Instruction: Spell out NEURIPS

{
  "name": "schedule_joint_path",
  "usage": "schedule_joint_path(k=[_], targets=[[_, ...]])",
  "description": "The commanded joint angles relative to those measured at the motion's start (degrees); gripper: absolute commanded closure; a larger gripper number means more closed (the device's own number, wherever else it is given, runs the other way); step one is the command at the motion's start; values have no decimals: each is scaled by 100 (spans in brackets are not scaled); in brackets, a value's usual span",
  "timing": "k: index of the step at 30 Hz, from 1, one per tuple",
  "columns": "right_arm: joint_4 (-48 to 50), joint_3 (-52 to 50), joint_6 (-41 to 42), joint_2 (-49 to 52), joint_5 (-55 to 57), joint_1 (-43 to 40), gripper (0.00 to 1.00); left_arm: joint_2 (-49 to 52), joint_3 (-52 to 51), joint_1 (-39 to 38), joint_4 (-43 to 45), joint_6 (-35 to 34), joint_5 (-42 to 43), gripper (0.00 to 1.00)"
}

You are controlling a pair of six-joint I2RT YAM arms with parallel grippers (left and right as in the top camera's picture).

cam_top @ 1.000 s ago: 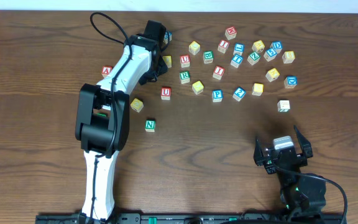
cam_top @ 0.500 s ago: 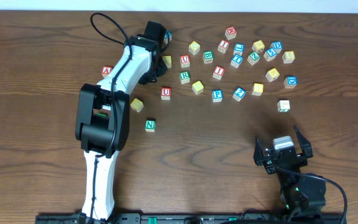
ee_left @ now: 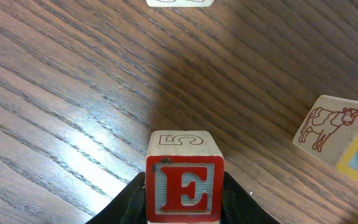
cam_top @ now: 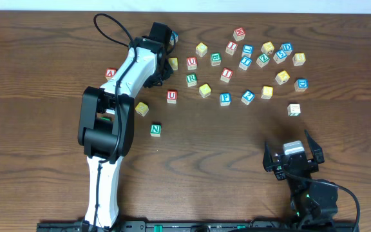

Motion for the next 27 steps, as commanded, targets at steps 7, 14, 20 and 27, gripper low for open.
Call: schedule_joint_path(k=[7,14,20,27], targets=[[-15,-11,74,-37,-11,-76,1,79,-109,-7,11,57,-33,67],[-15,-11,72,-37,-11,-76,1,79,-107,-4,-63,201,-28,68],[-15,-11,72,-37,-11,-76,1,28,-87,-4,-146,470,-28,70],[-15,-11,72,-37,-11,-76,1,-162,-48,-7,-177,713,-9,73]])
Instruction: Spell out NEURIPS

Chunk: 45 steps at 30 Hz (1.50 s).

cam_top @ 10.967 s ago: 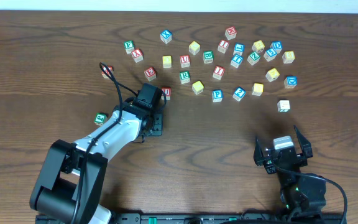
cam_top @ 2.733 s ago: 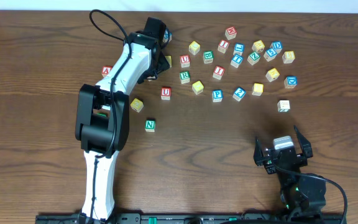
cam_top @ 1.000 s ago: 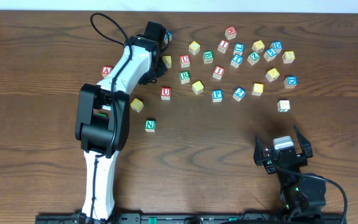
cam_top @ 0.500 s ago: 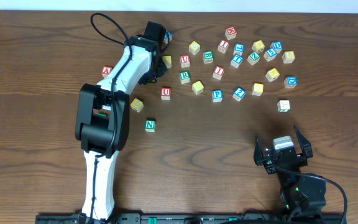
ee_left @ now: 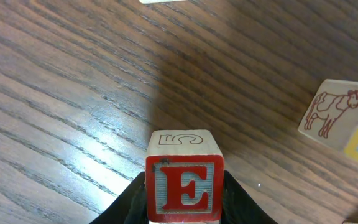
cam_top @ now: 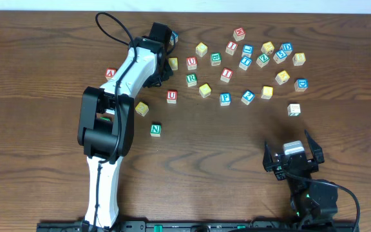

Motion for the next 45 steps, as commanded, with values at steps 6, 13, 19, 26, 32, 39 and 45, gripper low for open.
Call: schedule_joint_path(k=[6,13,19,26,32,39,45], targets=[[-13,-11,74,-35,-11,-76,1,-420,-46,-7,-118,474,-9,73],[-13,-11,74,-35,-11,-76,1,-1049,-46,-7,-162,885,-4,75],[-13,-11,74,-35,-11,-76,1,-1897,-46,-7,-444,1285,-7,75],[-13,-11,72,-35,-11,-76,1,-3075,-46,-11,-1174,1453,-7,76],[-13,-11,72,-35,-11,-76,1,-3803,-46,-24,-2083,1497,-9,80],[-13,-11,72,-35,-11,-76,1,-4301,-205,-146,-3042,1506,-17,87],[-13,-11,72,-35,-11,-76,1,-4706,-1287,-636,-2557,1499,-37,91]])
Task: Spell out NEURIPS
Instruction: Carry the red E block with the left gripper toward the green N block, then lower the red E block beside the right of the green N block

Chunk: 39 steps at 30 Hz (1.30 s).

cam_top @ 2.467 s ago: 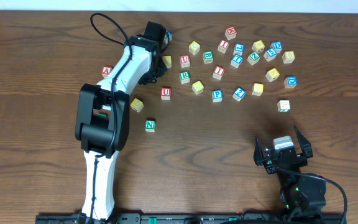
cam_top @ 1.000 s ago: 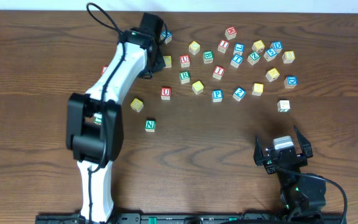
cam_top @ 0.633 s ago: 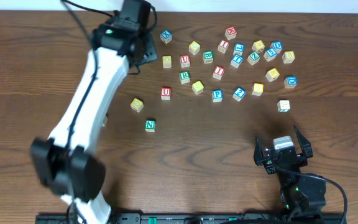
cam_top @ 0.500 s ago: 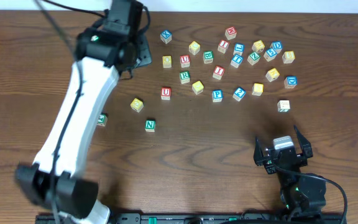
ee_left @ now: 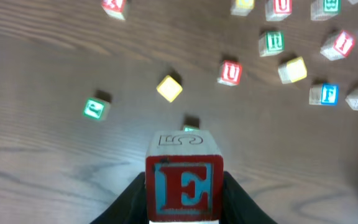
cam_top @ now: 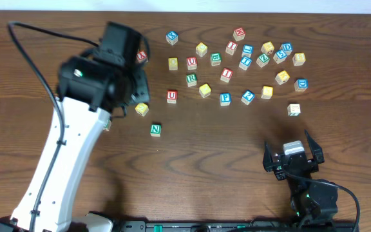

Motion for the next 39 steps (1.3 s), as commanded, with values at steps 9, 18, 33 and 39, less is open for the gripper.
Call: schedule_joint_path(k=[9,18,33,39], targets=[[-15,-11,72,-35,-11,-76,1,-774,-2900,-997,1910,-756,-367,91],[-15,-11,72,-35,-11,-76,1,-599,-3956,-1440,2953,-1165,-313,91],[-15,-11,74,-35,-11,-76,1,612,-3991,-1449,3569,-1132,-166,91],[-15,-11,72,-35,-11,-76,1,798,-3991,-1449,3663,-1130,-162,91]])
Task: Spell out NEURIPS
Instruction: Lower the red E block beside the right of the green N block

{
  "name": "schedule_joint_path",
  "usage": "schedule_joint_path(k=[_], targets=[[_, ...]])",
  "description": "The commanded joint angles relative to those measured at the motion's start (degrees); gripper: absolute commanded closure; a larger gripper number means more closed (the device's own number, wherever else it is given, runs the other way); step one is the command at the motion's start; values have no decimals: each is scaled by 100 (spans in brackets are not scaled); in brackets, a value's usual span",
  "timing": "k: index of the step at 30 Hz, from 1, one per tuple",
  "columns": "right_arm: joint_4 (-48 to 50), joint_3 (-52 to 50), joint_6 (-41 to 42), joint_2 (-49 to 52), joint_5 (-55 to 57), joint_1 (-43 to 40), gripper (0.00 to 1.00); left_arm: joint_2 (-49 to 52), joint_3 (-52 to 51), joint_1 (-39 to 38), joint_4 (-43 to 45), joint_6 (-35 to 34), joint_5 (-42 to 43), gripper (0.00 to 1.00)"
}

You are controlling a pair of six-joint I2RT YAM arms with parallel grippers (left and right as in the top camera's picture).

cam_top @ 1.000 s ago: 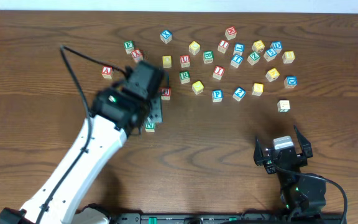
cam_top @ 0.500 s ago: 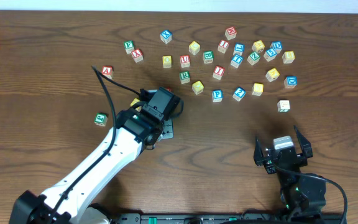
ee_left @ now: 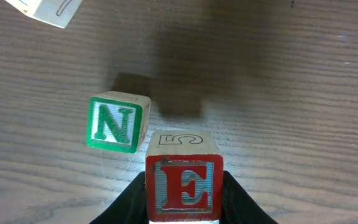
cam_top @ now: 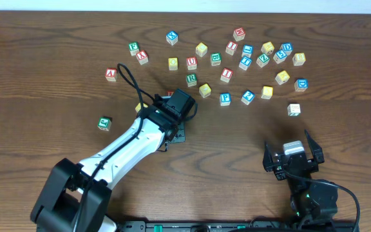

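My left gripper (ee_left: 184,208) is shut on a red E block (ee_left: 183,180) with a "5" on its top face. It holds the block low over the table, just right of the green N block (ee_left: 118,122) and a little nearer to the camera. In the overhead view the left gripper (cam_top: 174,131) sits mid-table and the arm hides both the N and the E. The red U (cam_top: 191,62), green R (cam_top: 191,79), red I (cam_top: 227,74) and blue P (cam_top: 225,98) lie among the scattered blocks at the back. My right gripper (cam_top: 293,156) is open near the front right, with nothing in it.
A yellow block (cam_top: 140,106) and a red block (cam_top: 170,94) peek out beside the left arm. A green block (cam_top: 104,122) lies to the left. Several more lettered blocks are spread along the back, such as a white one (cam_top: 294,109) at right.
The left arm was raised over the table's left side with the E block held high. Now it is down at mid-table, with the E next to the N block. The right arm has not moved.
My left gripper was shut on the E block low at the back of the table, among the scattered blocks, for two moments. Then it held the block high above the left side. Now the E is low beside the N at mid-table.
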Motion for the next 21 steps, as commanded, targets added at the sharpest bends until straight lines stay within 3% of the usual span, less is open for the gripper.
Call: schedule_joint_path(k=[1,21], targets=[[-13,-11,72,-37,-11,-76,1,66,-50,-9,11,-28,-13,91],[-13,-11,72,-37,-11,-76,1,79,-90,-9,229,-26,-15,91]])
